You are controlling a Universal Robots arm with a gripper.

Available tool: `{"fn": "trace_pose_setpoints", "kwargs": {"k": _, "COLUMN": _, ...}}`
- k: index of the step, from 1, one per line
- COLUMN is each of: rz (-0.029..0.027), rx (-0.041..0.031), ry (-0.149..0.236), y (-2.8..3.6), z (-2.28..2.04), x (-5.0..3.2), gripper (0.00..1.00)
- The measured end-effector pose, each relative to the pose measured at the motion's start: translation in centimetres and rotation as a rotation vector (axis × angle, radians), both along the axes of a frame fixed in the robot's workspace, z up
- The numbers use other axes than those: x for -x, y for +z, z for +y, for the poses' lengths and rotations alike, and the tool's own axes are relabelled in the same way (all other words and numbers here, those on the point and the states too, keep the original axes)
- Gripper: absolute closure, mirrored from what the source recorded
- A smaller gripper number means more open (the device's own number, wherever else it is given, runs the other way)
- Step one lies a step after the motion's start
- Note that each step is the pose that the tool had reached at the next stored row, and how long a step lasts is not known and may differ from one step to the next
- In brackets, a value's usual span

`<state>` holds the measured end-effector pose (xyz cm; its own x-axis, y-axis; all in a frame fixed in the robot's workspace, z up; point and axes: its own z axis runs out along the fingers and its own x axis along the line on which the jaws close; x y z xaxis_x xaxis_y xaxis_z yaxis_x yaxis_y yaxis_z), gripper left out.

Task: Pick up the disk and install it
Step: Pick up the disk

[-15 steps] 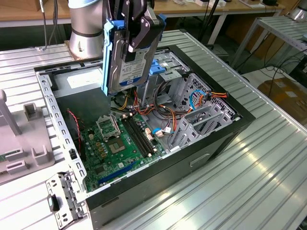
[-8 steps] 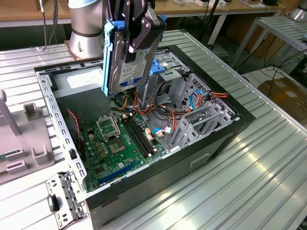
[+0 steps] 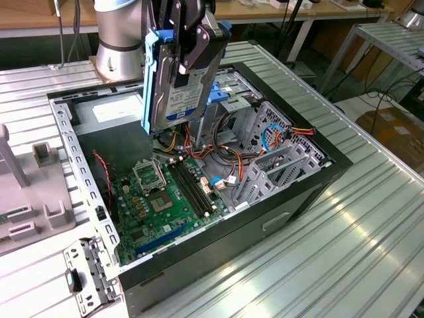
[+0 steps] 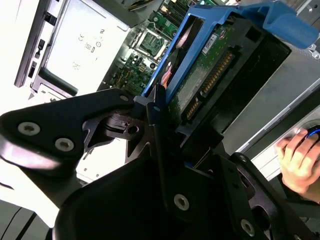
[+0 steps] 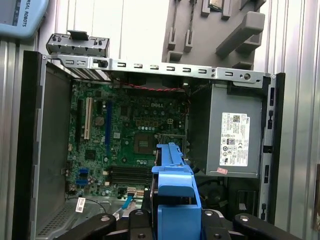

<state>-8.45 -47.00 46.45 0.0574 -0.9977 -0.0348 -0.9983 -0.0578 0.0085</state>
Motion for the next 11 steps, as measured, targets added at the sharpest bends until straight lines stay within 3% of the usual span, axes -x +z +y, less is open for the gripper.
{"fn": "trace_pose_setpoints", "kwargs": {"k": 11, "rz": 0.0000, "rx": -0.0007, "ry": 0.000, "y": -0.04, "z": -0.33, "x": -0.07, "gripper": 0.64}}
